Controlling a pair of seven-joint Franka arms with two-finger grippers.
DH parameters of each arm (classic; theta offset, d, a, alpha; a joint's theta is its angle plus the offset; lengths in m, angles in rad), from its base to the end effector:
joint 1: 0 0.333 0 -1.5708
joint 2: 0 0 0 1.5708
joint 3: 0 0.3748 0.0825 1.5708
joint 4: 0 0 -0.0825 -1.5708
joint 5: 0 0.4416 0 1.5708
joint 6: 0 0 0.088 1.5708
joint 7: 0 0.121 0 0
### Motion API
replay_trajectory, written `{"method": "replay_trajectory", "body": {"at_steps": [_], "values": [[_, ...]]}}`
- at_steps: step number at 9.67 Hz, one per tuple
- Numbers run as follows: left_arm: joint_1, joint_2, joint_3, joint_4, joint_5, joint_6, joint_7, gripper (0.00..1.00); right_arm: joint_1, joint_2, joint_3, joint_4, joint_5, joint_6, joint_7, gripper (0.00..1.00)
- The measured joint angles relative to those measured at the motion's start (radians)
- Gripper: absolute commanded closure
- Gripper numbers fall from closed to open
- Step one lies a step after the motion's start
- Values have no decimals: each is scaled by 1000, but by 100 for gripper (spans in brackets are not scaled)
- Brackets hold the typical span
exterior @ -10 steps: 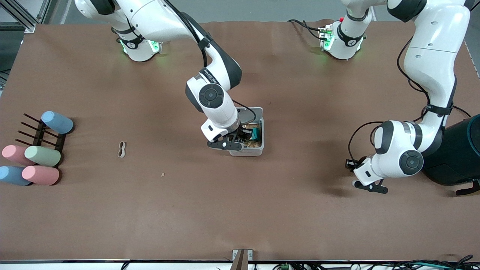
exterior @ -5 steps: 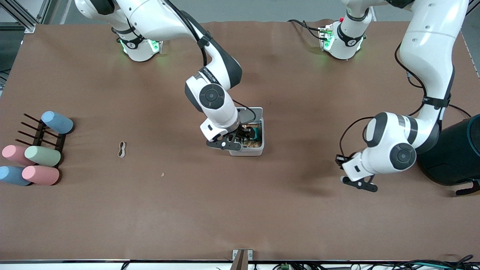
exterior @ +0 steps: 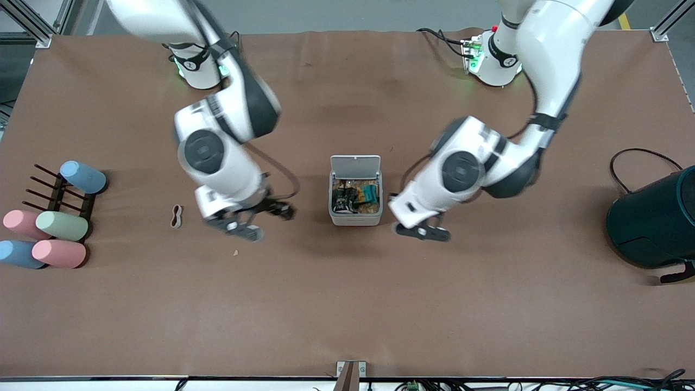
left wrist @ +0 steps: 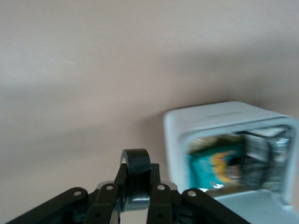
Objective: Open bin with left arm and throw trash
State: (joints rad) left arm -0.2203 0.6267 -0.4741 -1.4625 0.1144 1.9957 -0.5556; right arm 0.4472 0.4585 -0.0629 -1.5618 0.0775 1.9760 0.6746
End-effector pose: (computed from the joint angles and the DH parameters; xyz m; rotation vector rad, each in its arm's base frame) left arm 0.6518 -0.4423 0.3525 3.0094 -0.1699 -0.1802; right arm 0.6962 0.2950 0.3908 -3.0862 0.4926 0.0919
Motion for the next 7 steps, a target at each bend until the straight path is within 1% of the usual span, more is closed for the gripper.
{"method": "replay_trajectory", "body": {"at_steps": [2,4,5,6,7], "values": [[-51,9,0,16,-4,0,-109,100,-145,-15,-4,-135,-7,56,-244,6],[-73,11,0,18,-56,0,-188,100,-261,-25,-5,-284,-13,226,-443,2],[-82,12,0,18,-78,0,-205,92,-312,-32,-6,-377,-16,334,-517,1],[-85,14,0,18,-84,0,-213,63,-361,-36,-6,-468,-18,443,-562,1],[-84,22,1,18,-86,0,-213,1,-395,-36,-6,-533,-23,529,-584,1]]}}
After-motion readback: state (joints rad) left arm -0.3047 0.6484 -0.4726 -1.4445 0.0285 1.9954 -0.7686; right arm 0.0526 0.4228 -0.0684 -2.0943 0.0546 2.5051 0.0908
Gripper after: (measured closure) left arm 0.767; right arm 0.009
